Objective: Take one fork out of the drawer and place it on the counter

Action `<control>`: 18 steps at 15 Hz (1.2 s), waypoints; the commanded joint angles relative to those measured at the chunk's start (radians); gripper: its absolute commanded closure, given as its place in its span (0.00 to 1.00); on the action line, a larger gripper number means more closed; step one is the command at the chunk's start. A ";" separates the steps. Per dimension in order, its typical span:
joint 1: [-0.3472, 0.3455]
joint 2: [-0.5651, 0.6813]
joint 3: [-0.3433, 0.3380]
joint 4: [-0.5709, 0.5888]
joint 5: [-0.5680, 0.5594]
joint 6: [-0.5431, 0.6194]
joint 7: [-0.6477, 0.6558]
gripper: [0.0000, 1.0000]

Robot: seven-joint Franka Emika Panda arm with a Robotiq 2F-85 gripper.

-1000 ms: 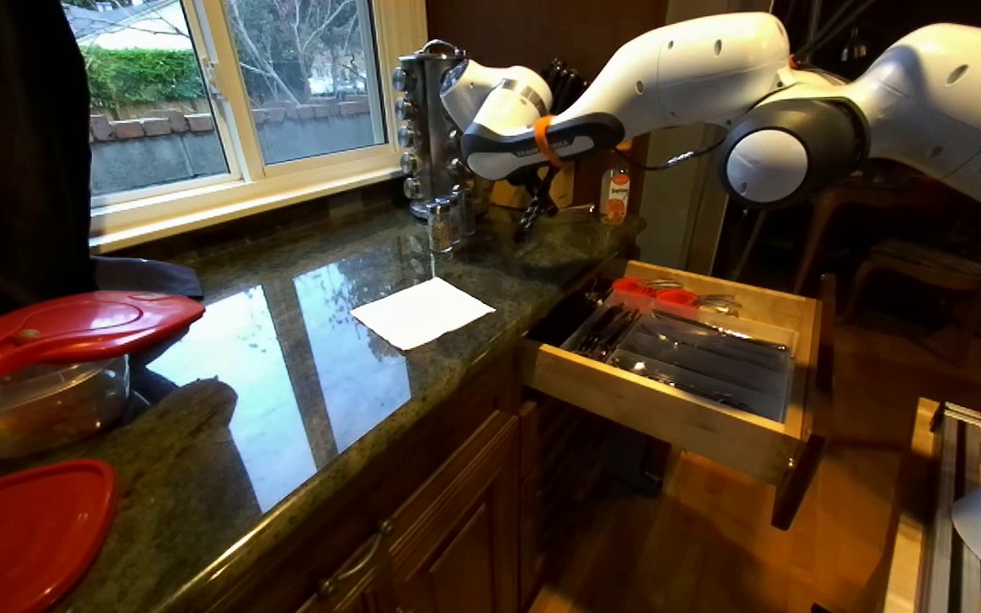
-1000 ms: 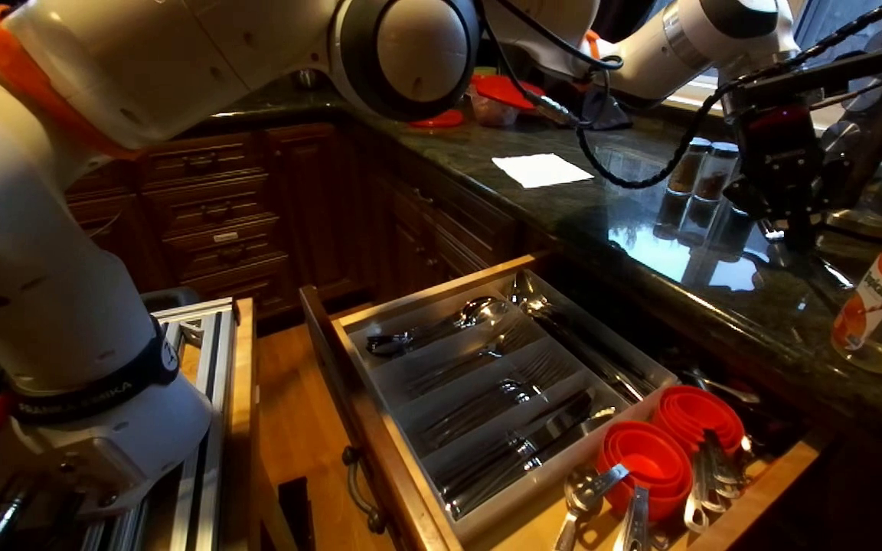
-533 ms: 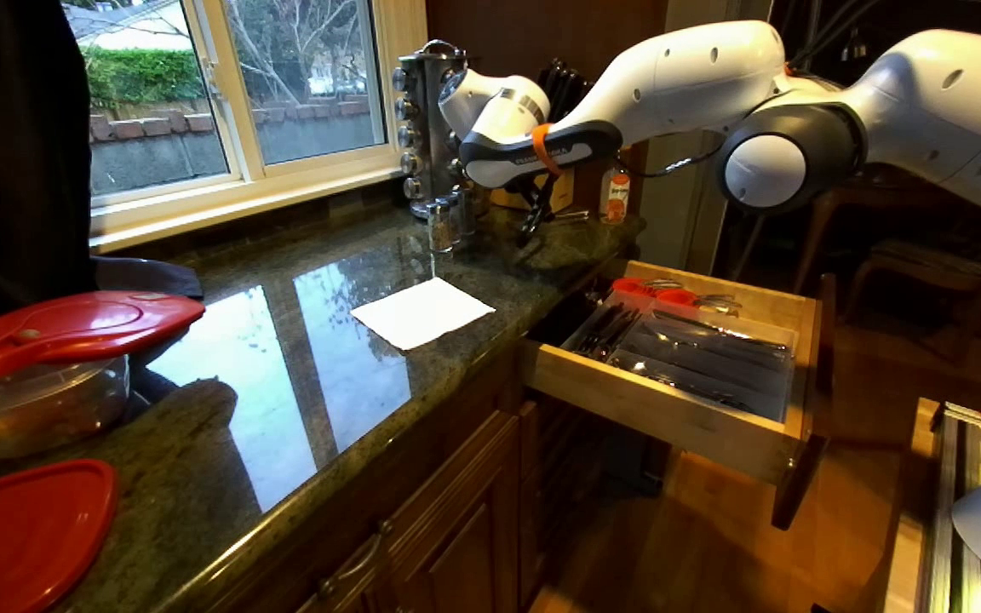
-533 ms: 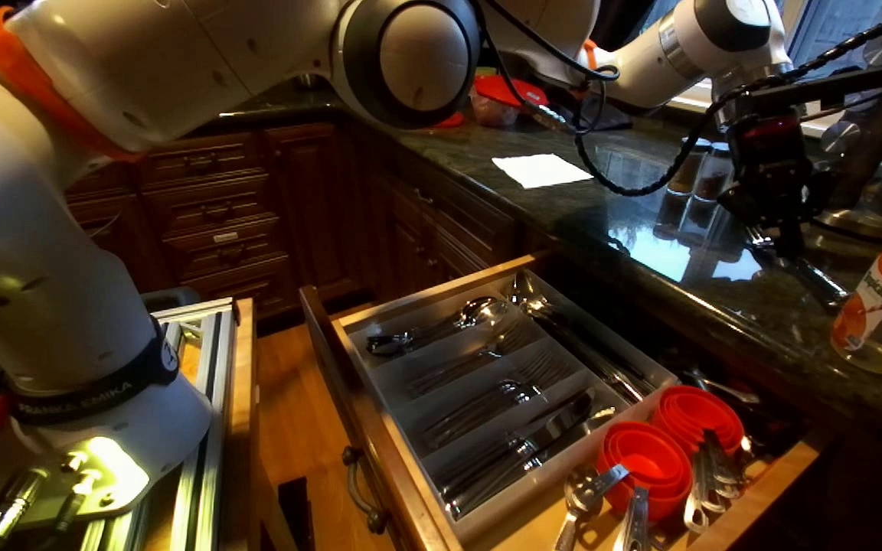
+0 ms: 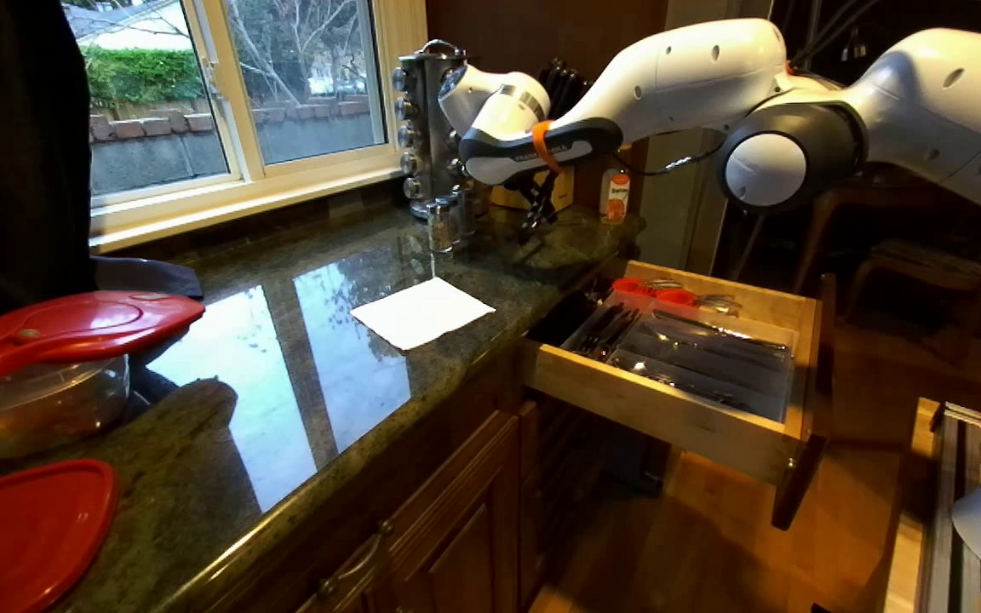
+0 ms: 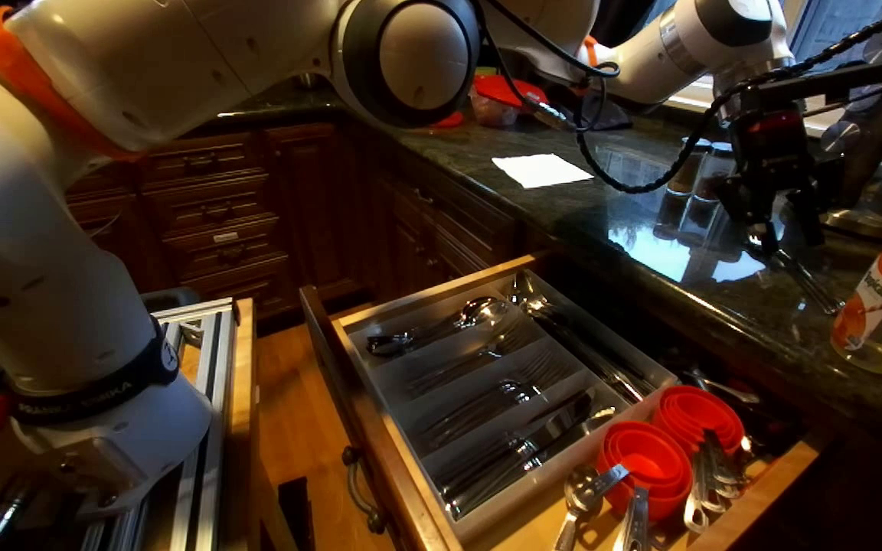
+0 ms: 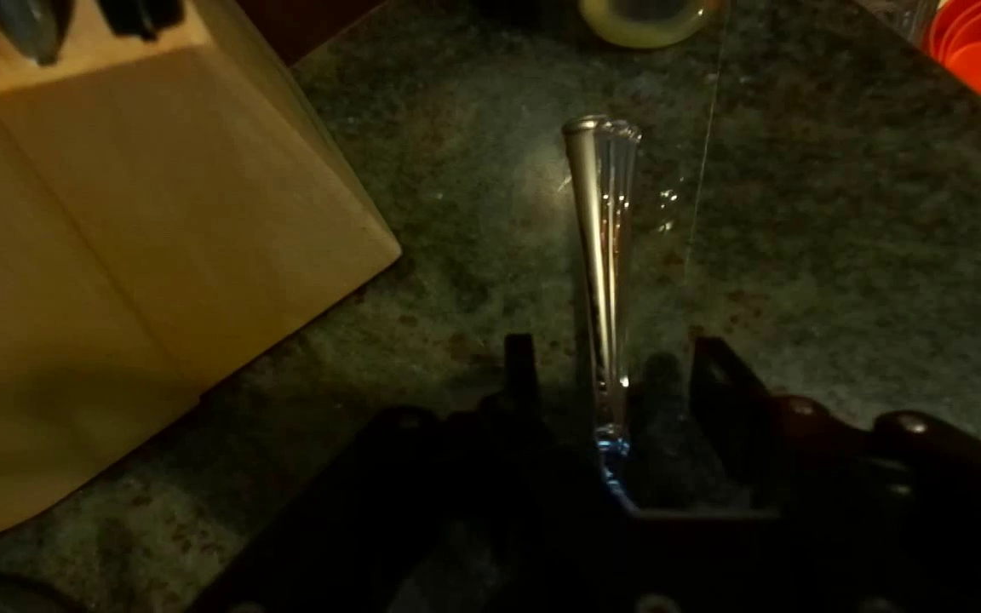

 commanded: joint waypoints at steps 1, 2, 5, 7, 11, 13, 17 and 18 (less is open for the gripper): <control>0.021 -0.034 0.011 0.002 0.026 -0.121 0.000 0.18; 0.031 -0.049 0.019 -0.003 0.034 -0.146 0.011 0.09; 0.062 -0.102 0.033 -0.011 0.054 -0.262 0.080 0.00; 0.072 -0.137 0.058 -0.016 0.100 -0.364 0.146 0.00; 0.062 -0.184 0.108 -0.029 0.205 -0.363 0.312 0.00; 0.055 -0.206 0.119 -0.046 0.216 -0.279 0.350 0.00; 0.064 -0.183 0.102 -0.011 0.183 -0.141 0.338 0.00; 0.063 -0.185 0.101 -0.019 0.180 -0.090 0.341 0.00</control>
